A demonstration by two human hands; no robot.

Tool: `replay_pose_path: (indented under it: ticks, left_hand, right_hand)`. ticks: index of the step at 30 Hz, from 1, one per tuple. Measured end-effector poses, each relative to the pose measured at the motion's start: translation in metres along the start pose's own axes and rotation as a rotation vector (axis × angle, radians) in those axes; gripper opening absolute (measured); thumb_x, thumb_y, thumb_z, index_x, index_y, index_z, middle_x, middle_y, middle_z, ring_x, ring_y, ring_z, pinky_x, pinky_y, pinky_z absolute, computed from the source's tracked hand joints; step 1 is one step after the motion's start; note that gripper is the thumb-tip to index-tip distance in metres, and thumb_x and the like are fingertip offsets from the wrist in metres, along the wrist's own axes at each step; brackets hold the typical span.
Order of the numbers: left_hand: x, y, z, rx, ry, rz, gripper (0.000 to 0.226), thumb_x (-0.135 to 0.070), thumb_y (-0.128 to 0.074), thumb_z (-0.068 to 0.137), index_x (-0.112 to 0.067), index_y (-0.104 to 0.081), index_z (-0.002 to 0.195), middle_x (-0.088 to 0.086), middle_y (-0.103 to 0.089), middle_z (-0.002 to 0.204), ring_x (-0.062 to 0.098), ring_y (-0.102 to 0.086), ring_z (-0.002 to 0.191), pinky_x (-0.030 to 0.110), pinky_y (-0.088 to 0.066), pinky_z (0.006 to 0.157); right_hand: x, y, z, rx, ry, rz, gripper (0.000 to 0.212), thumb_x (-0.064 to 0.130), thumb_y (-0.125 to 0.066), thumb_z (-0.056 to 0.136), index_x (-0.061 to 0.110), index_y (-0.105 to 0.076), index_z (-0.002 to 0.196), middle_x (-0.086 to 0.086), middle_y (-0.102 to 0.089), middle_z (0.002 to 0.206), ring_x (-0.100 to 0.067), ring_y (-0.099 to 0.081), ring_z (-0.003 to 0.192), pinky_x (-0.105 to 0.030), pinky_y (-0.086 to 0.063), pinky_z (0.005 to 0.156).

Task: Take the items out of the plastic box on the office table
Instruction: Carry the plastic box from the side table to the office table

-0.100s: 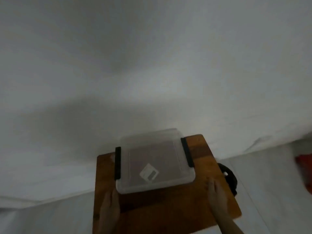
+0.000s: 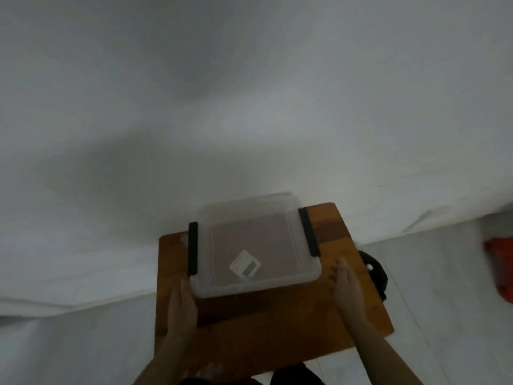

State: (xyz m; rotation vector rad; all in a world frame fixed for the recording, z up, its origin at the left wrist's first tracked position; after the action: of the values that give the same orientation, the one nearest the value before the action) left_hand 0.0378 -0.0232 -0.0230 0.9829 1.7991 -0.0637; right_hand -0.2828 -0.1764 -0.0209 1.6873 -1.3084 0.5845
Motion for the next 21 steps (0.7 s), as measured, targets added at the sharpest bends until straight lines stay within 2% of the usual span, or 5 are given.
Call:
replay_pose_path:
  ticks: [5, 9, 14, 19, 21]
  left_hand:
    - [-0.014, -0.010, 0.006, 0.068, 0.025, -0.150, 0.042, -0.052, -0.030, 0.103, -0.025, -0.051, 0.127, -0.007, -0.056, 0.116, 0.017, -0.055, 0.111, 0.031, -0.042, 0.089]
    - [-0.018, -0.021, 0.011, 0.015, 0.015, -0.098, 0.041, -0.042, -0.053, 0.098, -0.009, -0.058, 0.122, 0.003, -0.065, 0.103, 0.020, -0.063, 0.092, 0.033, -0.053, 0.075]
    - [-0.025, -0.013, -0.001, -0.098, -0.047, -0.066, 0.030, -0.035, -0.055, 0.098, -0.014, -0.059, 0.119, 0.005, -0.066, 0.099, 0.023, -0.064, 0.090, 0.042, -0.056, 0.077]
    - [-0.023, 0.016, -0.026, -0.204, -0.102, -0.049, 0.031, -0.039, -0.053, 0.099, -0.016, -0.057, 0.119, 0.006, -0.064, 0.096, 0.022, -0.062, 0.082, 0.030, -0.048, 0.063]
    - [-0.016, 0.032, -0.041, -0.296, -0.108, -0.034, 0.030, -0.039, -0.052, 0.100, -0.013, -0.058, 0.113, 0.005, -0.061, 0.084, 0.020, -0.058, 0.070, 0.027, -0.043, 0.056]
  right_hand:
    - [0.014, -0.030, 0.008, 0.231, 0.078, -0.044, 0.080, 0.078, -0.035, 0.085, 0.030, -0.036, 0.148, 0.007, -0.050, 0.139, -0.018, -0.049, 0.127, -0.044, -0.042, 0.104]
    - [0.019, -0.046, 0.010, 0.313, 0.141, -0.020, 0.061, 0.067, -0.053, 0.087, 0.037, -0.043, 0.139, 0.006, -0.060, 0.127, -0.017, -0.060, 0.115, -0.048, -0.052, 0.096]
    - [0.030, -0.041, 0.005, 0.280, 0.231, -0.047, 0.077, 0.073, -0.056, 0.077, 0.030, -0.043, 0.140, 0.001, -0.061, 0.124, -0.019, -0.063, 0.109, -0.047, -0.057, 0.088]
    - [0.042, -0.049, -0.003, 0.353, 0.327, -0.078, 0.056, 0.053, -0.056, 0.091, 0.029, -0.043, 0.140, 0.005, -0.060, 0.122, -0.014, -0.061, 0.108, -0.028, -0.055, 0.079]
    - [0.048, -0.060, -0.009, 0.419, 0.371, -0.099, 0.057, 0.053, -0.056, 0.091, 0.030, -0.042, 0.142, 0.006, -0.059, 0.124, -0.013, -0.059, 0.110, -0.031, -0.054, 0.084]
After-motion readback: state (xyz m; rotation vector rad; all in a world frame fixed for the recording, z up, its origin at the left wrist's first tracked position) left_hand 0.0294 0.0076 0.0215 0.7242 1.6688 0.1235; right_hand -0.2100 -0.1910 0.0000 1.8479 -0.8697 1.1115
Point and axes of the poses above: each hand's wrist, its own z-axis towards the middle knuckle, its own y-axis out of the back of the hand, x = y × z, the point moved 5 cm from there along z, towards the middle knuckle
